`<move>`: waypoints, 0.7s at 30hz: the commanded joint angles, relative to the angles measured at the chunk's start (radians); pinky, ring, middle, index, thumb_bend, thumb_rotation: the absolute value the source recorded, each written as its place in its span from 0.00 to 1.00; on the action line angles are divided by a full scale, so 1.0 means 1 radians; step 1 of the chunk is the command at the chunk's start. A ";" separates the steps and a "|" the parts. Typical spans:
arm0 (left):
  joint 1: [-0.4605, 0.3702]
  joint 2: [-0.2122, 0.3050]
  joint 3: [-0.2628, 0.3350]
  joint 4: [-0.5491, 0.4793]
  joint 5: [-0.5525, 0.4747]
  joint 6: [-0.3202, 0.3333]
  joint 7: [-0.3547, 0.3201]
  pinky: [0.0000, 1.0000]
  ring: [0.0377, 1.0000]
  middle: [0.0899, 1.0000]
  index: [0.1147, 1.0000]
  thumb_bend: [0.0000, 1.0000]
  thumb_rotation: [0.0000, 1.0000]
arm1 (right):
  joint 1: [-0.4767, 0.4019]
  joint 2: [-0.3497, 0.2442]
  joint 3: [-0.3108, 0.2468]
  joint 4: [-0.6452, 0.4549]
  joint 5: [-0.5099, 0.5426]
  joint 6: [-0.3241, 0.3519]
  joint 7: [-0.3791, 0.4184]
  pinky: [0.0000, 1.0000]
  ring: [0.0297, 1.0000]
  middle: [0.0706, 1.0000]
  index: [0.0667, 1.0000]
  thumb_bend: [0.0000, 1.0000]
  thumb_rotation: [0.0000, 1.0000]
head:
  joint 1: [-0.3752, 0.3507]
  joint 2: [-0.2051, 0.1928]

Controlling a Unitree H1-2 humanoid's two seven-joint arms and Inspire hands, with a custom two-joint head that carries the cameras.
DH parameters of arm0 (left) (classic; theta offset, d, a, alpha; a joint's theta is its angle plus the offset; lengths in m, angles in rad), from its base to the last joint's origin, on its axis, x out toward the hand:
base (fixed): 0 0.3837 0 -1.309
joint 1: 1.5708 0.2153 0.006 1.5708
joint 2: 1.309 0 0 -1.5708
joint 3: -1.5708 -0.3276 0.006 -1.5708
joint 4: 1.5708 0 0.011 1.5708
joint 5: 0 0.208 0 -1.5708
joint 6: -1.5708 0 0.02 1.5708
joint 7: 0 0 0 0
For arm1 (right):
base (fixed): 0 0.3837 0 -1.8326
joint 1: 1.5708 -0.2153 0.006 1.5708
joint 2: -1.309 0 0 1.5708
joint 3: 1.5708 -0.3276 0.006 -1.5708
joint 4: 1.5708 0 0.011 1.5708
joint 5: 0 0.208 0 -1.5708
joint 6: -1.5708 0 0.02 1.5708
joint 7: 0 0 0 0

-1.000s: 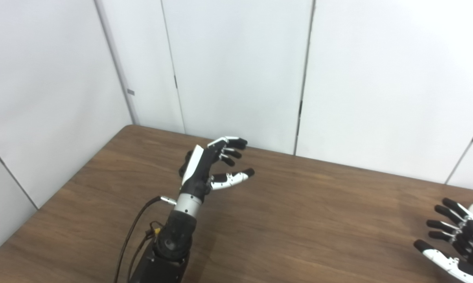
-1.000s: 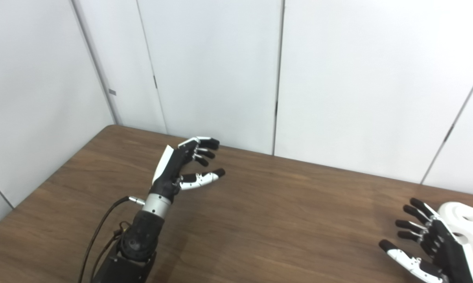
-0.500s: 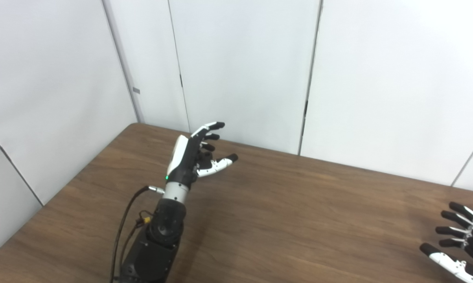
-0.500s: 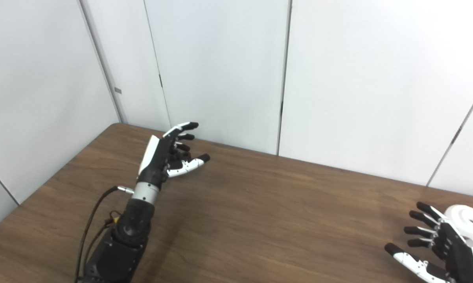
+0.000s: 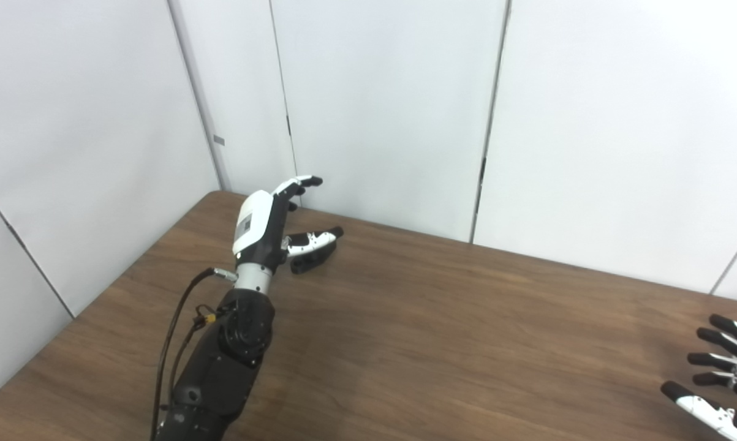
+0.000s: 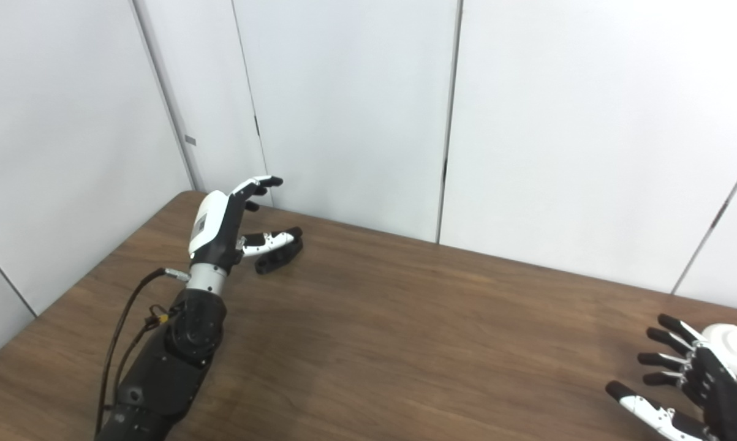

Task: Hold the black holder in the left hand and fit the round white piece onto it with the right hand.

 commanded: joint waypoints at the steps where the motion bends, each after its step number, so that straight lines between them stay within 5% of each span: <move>1: -0.038 0.030 0.002 -0.035 0.036 0.031 0.033 0.64 0.78 0.79 0.71 0.84 0.15 | -0.040 -0.012 -0.009 -0.031 0.008 -0.025 -0.005 0.52 0.63 0.75 0.80 0.63 0.14 | -0.002 0.002; 10: -0.048 0.065 -0.062 -0.026 0.207 0.214 0.038 0.62 0.82 0.82 0.69 0.92 0.30 | -0.041 -0.011 -0.012 -0.047 0.016 -0.001 -0.004 0.52 0.63 0.75 0.79 0.64 0.15 | -0.003 0.009; 15: -0.063 0.073 -0.086 0.003 0.230 0.293 0.022 0.72 0.87 0.86 0.69 0.94 0.39 | -0.039 -0.014 -0.013 -0.056 0.019 0.003 -0.002 0.52 0.63 0.75 0.79 0.64 0.15 | -0.007 0.012; 21: -0.088 0.085 -0.112 0.048 0.235 0.351 0.010 0.73 0.90 0.87 0.68 0.96 0.42 | -0.035 -0.017 -0.016 -0.076 0.021 0.023 -0.002 0.50 0.61 0.74 0.78 0.64 0.14 | -0.006 0.017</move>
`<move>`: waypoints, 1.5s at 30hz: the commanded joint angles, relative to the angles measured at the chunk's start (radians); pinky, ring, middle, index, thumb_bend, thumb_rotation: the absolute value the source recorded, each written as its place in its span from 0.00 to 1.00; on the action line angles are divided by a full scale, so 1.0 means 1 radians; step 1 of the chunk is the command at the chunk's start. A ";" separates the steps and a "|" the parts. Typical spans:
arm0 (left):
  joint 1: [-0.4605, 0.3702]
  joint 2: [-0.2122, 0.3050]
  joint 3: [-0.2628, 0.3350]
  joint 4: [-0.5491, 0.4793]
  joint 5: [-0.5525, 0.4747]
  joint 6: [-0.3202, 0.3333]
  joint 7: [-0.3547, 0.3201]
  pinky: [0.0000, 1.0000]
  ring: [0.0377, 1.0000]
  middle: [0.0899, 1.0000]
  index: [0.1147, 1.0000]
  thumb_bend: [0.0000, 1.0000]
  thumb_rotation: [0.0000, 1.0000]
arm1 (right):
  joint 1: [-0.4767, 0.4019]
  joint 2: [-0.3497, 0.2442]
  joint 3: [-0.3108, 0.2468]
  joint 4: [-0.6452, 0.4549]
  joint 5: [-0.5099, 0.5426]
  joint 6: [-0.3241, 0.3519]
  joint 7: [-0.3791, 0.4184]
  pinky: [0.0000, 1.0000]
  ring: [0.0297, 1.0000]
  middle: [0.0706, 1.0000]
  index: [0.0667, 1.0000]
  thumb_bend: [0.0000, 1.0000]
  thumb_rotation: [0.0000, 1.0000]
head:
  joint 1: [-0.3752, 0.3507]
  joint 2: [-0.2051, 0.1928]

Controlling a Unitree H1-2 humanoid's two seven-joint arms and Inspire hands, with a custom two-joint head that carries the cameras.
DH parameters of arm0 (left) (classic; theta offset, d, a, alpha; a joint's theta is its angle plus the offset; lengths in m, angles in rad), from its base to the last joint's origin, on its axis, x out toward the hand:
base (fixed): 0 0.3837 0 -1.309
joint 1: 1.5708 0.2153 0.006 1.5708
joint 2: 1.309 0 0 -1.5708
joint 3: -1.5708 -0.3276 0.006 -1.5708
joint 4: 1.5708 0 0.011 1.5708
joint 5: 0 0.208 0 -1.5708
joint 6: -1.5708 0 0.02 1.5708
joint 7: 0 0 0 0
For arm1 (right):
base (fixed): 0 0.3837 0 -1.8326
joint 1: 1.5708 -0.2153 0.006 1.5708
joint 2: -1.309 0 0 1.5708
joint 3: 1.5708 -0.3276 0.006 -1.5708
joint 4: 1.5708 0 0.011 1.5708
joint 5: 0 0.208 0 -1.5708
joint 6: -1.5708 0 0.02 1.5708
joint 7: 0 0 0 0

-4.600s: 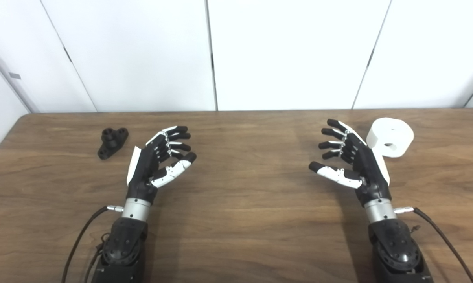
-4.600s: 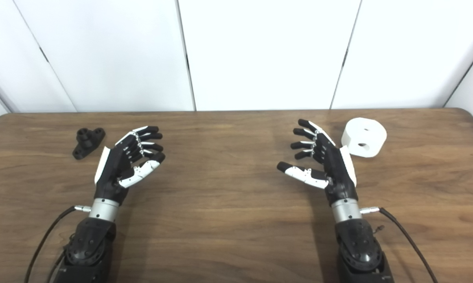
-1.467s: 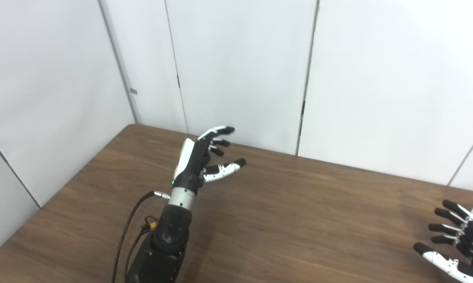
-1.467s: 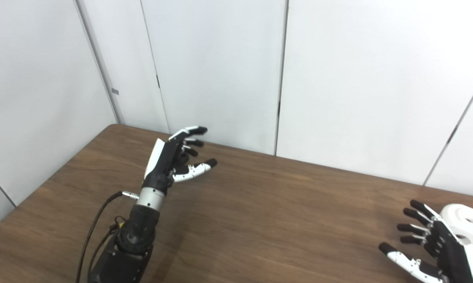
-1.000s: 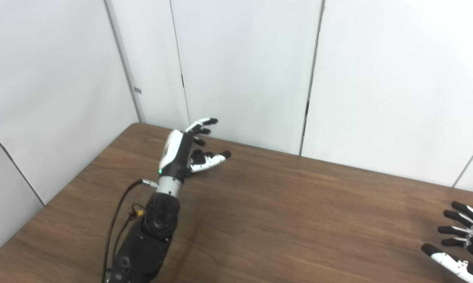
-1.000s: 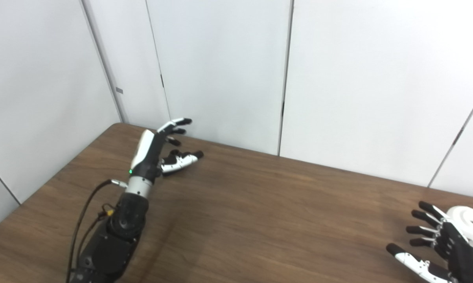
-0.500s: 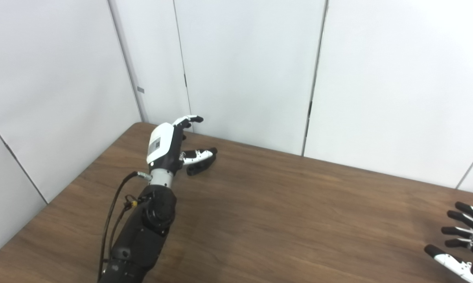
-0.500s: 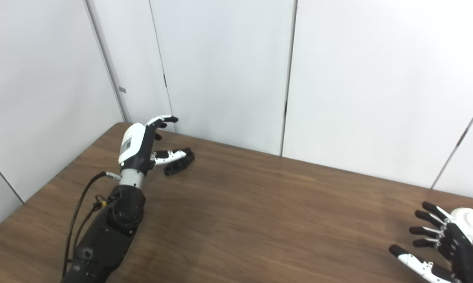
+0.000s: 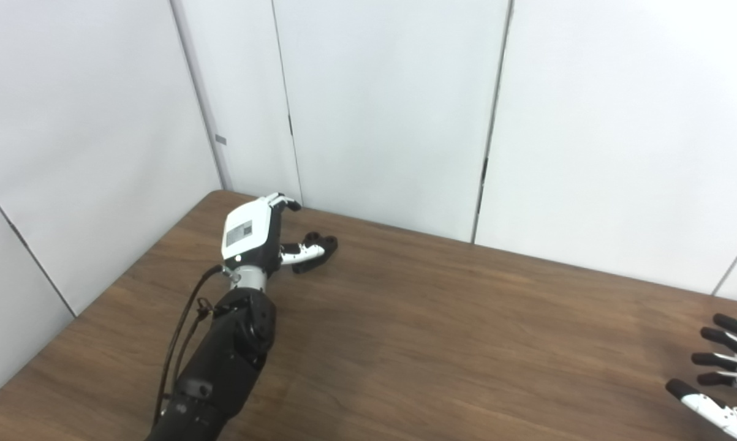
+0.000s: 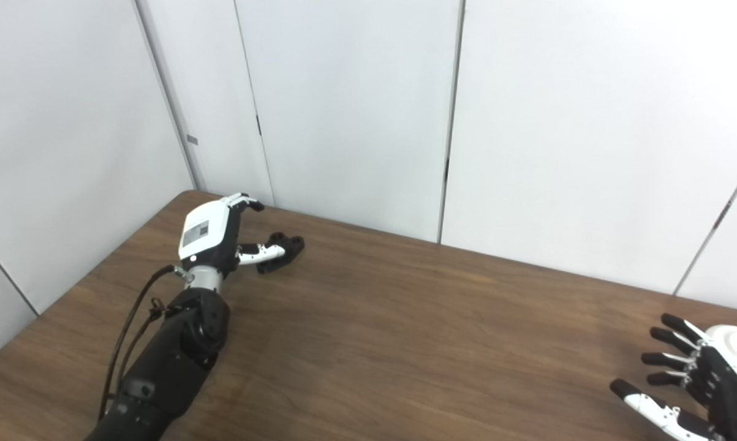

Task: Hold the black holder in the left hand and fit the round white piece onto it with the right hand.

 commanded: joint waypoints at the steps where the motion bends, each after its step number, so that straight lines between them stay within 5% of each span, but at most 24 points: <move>1: -0.060 0.039 -0.003 -0.010 0.015 0.023 0.007 0.73 0.90 0.87 0.69 0.96 0.42 | -0.035 -0.015 -0.011 -0.039 0.010 -0.019 -0.001 0.50 0.61 0.74 0.78 0.64 0.14 | 0.001 0.002; 6: -0.069 0.048 -0.020 0.016 0.003 0.057 -0.017 0.77 0.93 0.90 0.70 0.97 0.44 | -0.035 -0.016 -0.010 -0.045 0.012 -0.012 0.002 0.50 0.61 0.74 0.78 0.64 0.16 | 0.004 0.004; 12: -0.077 0.054 -0.037 0.060 -0.006 0.062 -0.015 0.65 0.85 0.87 0.67 0.98 0.42 | -0.033 -0.018 -0.009 -0.049 0.009 -0.013 0.002 0.51 0.62 0.74 0.79 0.63 0.16 | 0.002 0.010; 20: -0.106 0.070 -0.080 0.135 -0.013 0.088 -0.039 0.73 0.88 0.86 0.59 0.96 0.43 | -0.031 -0.017 -0.011 -0.063 0.008 0.006 0.000 0.51 0.61 0.74 0.79 0.63 0.15 | 0.001 0.014; 45: -0.221 0.089 -0.155 0.349 -0.054 0.064 -0.024 0.69 0.88 0.85 0.57 0.89 0.33 | -0.017 -0.013 -0.007 -0.104 -0.010 0.034 -0.005 0.50 0.61 0.74 0.78 0.61 0.16 | -0.013 0.026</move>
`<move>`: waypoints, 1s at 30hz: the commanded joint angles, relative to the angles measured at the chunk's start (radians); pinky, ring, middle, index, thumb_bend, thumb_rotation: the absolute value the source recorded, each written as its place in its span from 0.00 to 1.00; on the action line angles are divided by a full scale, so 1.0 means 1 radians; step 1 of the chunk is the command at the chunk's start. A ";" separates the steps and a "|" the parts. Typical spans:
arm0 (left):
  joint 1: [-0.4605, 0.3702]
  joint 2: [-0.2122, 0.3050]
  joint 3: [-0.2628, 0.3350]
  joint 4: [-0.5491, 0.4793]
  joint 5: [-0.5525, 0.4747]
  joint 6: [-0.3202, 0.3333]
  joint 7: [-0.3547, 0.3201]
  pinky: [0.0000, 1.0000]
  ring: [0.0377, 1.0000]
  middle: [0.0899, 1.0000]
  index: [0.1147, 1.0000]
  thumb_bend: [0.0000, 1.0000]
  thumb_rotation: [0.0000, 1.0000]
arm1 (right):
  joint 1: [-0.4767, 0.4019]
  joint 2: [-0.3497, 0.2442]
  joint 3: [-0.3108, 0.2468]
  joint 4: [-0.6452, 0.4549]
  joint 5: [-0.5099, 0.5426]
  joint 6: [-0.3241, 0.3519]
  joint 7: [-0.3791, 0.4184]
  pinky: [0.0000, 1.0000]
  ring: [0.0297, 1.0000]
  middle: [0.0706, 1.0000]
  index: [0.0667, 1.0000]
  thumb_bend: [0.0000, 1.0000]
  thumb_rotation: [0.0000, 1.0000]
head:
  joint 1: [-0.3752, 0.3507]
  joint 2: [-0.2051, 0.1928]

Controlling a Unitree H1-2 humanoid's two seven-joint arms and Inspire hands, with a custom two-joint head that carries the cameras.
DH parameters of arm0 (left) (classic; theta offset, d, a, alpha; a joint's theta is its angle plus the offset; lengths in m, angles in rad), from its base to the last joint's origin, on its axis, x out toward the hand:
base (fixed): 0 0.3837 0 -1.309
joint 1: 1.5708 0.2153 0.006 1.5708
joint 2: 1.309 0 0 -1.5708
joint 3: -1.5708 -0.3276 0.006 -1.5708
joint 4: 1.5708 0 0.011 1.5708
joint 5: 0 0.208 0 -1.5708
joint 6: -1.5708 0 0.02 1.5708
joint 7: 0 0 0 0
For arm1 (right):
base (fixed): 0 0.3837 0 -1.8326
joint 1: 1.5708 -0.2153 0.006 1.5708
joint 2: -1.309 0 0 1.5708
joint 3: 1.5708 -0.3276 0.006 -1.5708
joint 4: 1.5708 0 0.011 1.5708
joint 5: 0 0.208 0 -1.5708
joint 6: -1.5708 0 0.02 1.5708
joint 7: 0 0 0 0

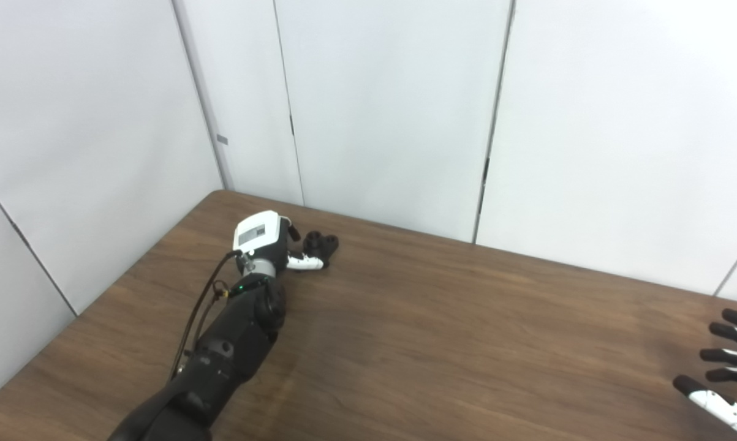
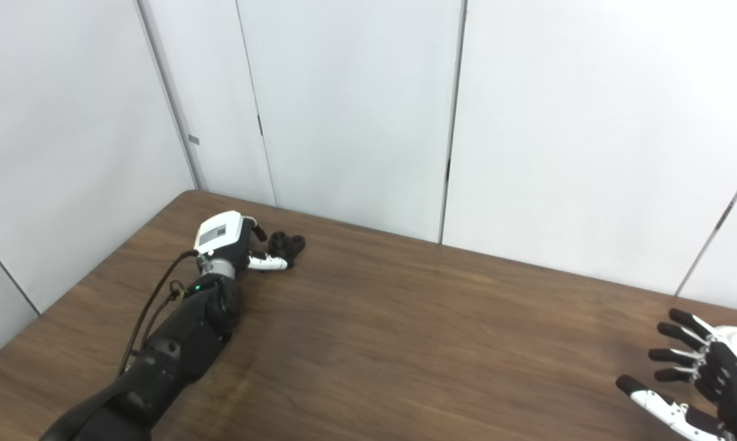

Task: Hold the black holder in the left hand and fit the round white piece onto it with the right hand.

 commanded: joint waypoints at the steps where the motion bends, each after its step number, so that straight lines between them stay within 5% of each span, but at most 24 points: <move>1: -0.054 0.039 -0.010 0.008 0.006 -0.018 0.016 0.69 0.88 0.85 0.57 0.89 0.33 | -0.021 -0.007 -0.007 -0.050 -0.003 -0.006 -0.006 0.50 0.61 0.74 0.78 0.61 0.16 | 0.000 0.003; 8: -0.074 0.042 -0.023 0.051 -0.017 -0.035 0.013 0.70 0.89 0.85 0.56 0.86 0.31 | -0.013 -0.007 -0.013 -0.066 0.005 0.004 -0.004 0.50 0.60 0.74 0.77 0.61 0.15 | -0.004 0.011; 13: -0.062 0.053 -0.032 0.048 -0.026 -0.058 -0.005 0.67 0.84 0.79 0.46 0.83 0.22 | -0.008 -0.009 -0.014 -0.075 0.004 0.013 -0.004 0.50 0.61 0.74 0.78 0.60 0.16 | -0.002 0.016; 15: -0.058 0.058 -0.037 0.047 -0.029 -0.068 -0.012 0.64 0.80 0.76 0.43 0.59 0.10 | -0.010 -0.011 -0.015 -0.072 0.004 0.014 -0.004 0.51 0.61 0.74 0.78 0.60 0.14 | -0.002 0.017; 17: -0.053 0.063 -0.039 0.045 -0.032 -0.078 -0.015 0.62 0.77 0.74 0.42 0.54 0.08 | -0.013 -0.011 -0.016 -0.070 0.007 0.011 -0.004 0.51 0.61 0.74 0.78 0.59 0.14 | -0.001 0.019; 30: -0.008 0.063 -0.040 -0.004 -0.071 -0.147 -0.014 0.64 0.78 0.74 0.41 0.52 0.07 | -0.035 -0.019 -0.019 -0.050 0.005 0.001 -0.002 0.52 0.62 0.75 0.79 0.59 0.13 | -0.007 0.021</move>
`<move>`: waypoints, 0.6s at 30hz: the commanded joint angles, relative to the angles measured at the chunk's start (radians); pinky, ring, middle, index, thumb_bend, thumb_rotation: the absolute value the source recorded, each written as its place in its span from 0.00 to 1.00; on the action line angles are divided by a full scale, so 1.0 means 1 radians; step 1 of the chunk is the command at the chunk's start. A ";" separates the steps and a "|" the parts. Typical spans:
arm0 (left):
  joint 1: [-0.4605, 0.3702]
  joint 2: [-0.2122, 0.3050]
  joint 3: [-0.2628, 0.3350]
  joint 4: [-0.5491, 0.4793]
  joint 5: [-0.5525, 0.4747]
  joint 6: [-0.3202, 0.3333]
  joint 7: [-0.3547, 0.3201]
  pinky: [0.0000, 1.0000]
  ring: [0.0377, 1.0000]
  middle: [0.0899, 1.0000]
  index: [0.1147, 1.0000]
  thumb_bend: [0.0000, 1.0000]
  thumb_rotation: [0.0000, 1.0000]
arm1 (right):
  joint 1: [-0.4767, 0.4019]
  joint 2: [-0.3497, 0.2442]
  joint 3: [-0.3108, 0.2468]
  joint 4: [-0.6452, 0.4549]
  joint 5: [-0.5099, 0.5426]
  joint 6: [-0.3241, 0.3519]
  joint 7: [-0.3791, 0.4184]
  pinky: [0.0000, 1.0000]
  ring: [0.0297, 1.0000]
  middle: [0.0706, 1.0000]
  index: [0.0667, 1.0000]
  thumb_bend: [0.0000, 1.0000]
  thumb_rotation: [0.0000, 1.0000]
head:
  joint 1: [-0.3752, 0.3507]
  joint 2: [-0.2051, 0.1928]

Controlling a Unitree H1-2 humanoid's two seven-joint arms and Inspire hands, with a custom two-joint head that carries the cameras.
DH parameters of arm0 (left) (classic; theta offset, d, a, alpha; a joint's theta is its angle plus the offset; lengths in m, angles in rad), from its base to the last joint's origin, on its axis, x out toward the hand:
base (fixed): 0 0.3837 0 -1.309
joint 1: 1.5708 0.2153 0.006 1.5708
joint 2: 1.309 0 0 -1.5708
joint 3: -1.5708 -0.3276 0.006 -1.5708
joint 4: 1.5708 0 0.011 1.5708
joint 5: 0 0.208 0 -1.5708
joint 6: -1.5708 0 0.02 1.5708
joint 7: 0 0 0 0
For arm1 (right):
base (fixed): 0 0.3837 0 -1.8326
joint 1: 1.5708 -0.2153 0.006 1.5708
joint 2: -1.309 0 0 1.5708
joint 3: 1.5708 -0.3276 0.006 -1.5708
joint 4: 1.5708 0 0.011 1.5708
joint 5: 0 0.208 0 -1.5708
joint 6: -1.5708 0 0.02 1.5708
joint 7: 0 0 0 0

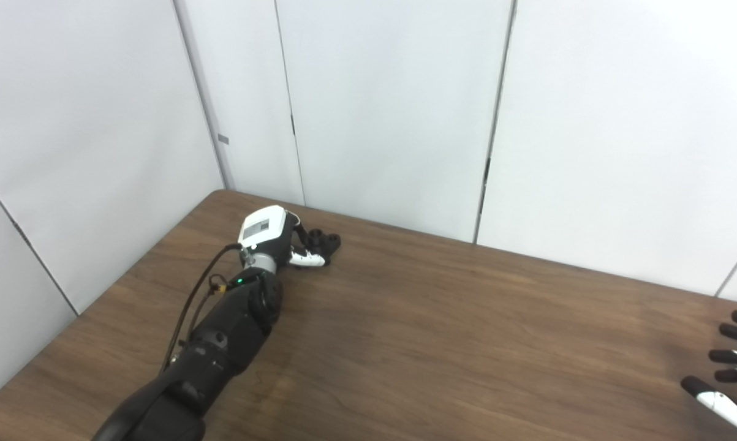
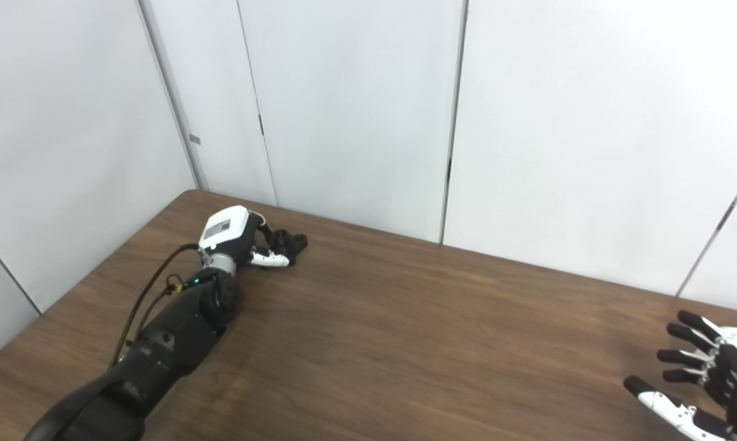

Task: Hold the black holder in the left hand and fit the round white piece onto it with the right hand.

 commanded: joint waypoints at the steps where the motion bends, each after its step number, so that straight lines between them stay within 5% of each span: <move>1: -0.001 0.022 -0.002 -0.034 -0.010 -0.034 -0.005 0.65 0.78 0.75 0.41 0.52 0.07 | -0.039 -0.016 -0.010 -0.022 0.006 -0.034 -0.003 0.52 0.61 0.74 0.79 0.59 0.13 | 0.001 0.001; 13: 0.087 -0.011 0.009 -0.171 -0.089 -0.123 -0.053 0.74 0.84 0.78 0.41 0.52 0.06 | -0.047 -0.011 -0.012 -0.030 0.013 -0.015 -0.002 0.51 0.61 0.74 0.77 0.60 0.11 | -0.011 0.001; 18: 0.115 -0.030 -0.003 -0.186 -0.111 -0.213 -0.062 0.73 0.82 0.77 0.41 0.52 0.06 | -0.047 -0.011 -0.009 -0.033 -0.001 -0.018 -0.008 0.51 0.61 0.74 0.78 0.59 0.11 | -0.018 0.004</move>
